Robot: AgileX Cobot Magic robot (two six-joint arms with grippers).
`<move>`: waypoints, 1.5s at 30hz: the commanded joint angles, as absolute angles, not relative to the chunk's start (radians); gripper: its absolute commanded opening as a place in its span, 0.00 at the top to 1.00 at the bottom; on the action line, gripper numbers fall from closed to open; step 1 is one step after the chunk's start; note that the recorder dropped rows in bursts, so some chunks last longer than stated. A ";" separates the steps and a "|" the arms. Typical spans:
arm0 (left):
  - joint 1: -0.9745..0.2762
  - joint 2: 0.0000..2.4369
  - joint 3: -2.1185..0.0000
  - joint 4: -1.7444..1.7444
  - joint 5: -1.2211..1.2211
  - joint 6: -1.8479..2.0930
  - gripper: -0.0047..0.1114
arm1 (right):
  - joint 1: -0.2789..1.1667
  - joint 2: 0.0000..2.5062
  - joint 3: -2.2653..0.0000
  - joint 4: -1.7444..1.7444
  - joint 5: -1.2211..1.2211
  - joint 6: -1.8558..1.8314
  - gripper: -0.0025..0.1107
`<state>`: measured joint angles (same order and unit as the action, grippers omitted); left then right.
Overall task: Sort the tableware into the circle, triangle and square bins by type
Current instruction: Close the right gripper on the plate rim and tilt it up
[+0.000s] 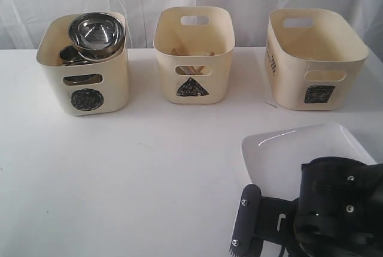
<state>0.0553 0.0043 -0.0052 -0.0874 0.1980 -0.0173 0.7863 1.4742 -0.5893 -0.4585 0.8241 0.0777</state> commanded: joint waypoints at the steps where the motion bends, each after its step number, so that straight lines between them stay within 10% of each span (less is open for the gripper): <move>1: 0.057 0.000 0.000 -0.095 0.194 -0.021 0.96 | 0.788 1.496 -0.592 -0.477 0.809 0.085 0.56; 24: 0.057 0.000 0.000 -0.095 0.194 -0.021 0.96 | 0.788 1.578 -0.592 -0.604 0.750 0.147 0.56; 38: 0.057 0.000 0.000 -0.095 0.194 -0.021 0.96 | 0.788 1.578 -0.592 -0.614 0.756 0.244 0.98; 45: 0.057 0.000 0.000 -0.095 0.194 -0.021 0.96 | 0.860 1.429 -0.600 -0.453 0.727 0.264 0.98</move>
